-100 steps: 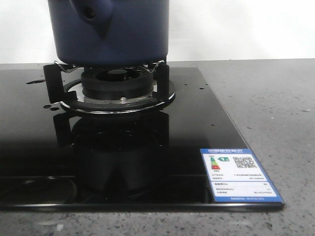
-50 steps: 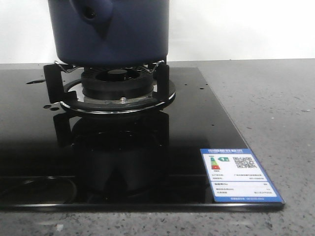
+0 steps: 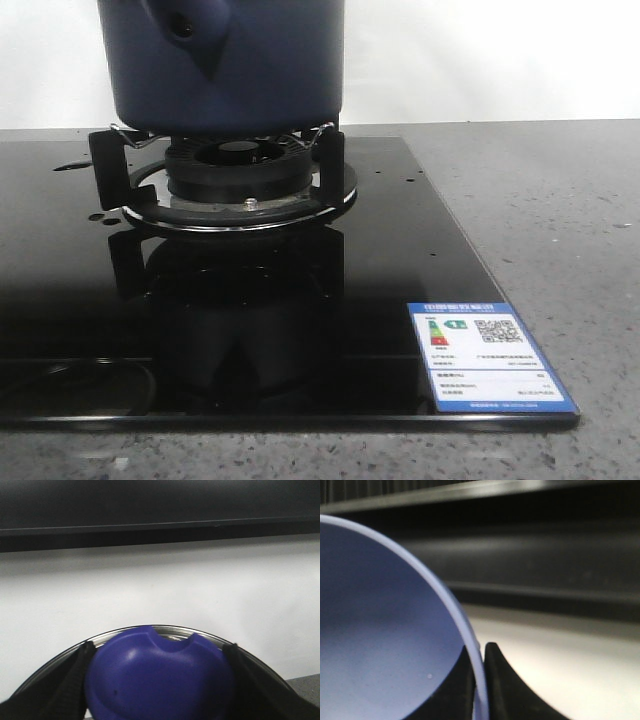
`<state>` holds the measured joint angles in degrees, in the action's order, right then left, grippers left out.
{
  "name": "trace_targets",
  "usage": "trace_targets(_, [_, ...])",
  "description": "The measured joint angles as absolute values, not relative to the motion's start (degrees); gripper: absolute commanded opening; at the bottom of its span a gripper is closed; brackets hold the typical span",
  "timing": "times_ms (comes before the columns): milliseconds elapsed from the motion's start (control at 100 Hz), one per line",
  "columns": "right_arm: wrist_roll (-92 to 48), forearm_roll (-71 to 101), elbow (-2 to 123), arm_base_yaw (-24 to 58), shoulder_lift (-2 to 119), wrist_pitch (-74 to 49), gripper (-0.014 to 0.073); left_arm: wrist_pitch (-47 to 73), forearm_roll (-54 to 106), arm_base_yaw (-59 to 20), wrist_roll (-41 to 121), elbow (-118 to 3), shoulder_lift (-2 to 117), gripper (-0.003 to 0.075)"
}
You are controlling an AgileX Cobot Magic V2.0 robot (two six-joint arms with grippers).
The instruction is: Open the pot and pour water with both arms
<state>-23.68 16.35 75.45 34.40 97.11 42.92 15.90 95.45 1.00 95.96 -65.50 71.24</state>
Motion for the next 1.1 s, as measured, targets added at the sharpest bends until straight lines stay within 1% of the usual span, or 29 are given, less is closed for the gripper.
trace_targets(440, [-23.68, 11.71, 75.45, 34.40, 96.74, 48.44, -0.0042, 15.90, 95.45, 1.00, 95.96, -65.50, 71.24, 0.0327])
trace_targets(1100, [-23.68, 11.23, 76.71, 34.40, 96.65, 47.37, -0.0042, 15.90, 95.45, 1.00, 95.96, -65.50, 71.24, 0.0327])
